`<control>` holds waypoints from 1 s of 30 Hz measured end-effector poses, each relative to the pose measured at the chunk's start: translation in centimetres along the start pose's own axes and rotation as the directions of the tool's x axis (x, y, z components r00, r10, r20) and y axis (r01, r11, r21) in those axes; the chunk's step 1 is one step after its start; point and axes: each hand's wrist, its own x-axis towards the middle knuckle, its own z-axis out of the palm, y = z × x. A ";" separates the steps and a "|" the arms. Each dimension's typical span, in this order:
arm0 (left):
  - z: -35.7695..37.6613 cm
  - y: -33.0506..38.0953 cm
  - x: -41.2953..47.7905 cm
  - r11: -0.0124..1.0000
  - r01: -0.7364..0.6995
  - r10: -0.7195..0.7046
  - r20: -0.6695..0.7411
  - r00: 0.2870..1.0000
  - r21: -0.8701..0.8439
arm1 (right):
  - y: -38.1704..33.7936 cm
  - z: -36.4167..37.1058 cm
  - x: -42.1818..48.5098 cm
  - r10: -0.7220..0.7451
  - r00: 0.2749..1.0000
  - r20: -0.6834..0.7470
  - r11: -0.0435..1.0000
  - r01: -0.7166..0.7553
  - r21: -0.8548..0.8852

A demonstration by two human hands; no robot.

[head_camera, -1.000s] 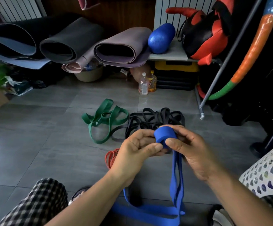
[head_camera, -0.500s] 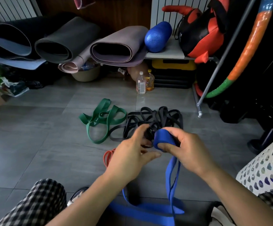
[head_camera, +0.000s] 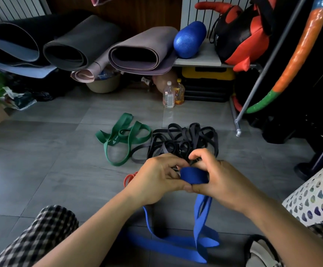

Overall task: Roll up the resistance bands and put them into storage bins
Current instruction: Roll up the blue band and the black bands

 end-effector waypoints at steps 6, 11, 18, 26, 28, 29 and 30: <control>0.0 -0.2 -0.6 0.846 0.000 -0.052 -0.083 0.995 -0.533 | -0.2 -0.1 -0.2 0.139 0.986 -0.093 0.717 -0.035 0.696; 0.9 -0.6 -0.7 0.610 -0.043 0.012 -0.045 0.999 -0.791 | -1.2 0.6 -0.4 0.146 0.975 -0.168 0.482 0.078 0.872; 0.2 -0.7 -0.6 0.901 0.072 -0.112 -0.070 0.991 -0.428 | 0.3 0.0 -0.1 0.144 0.975 -0.170 0.885 -0.049 0.463; 0.3 -0.7 -0.4 0.978 -0.005 -0.025 -0.139 0.990 -0.210 | 0.2 -0.1 0.0 0.058 0.983 -0.175 0.956 -0.004 0.292; 0.5 -0.3 -0.4 0.900 -0.001 -0.064 -0.134 0.989 -0.435 | 0.0 -0.6 -0.1 0.109 0.981 -0.163 0.788 0.015 0.615; 0.7 -0.2 -0.5 0.853 -0.017 -0.064 -0.136 0.989 -0.522 | -0.2 -0.7 -0.1 0.115 0.981 -0.155 0.696 0.031 0.717; 1.0 -0.2 -0.6 0.805 -0.034 -0.060 -0.138 0.989 -0.592 | -0.2 -0.5 -0.2 0.114 0.981 -0.157 0.622 0.053 0.781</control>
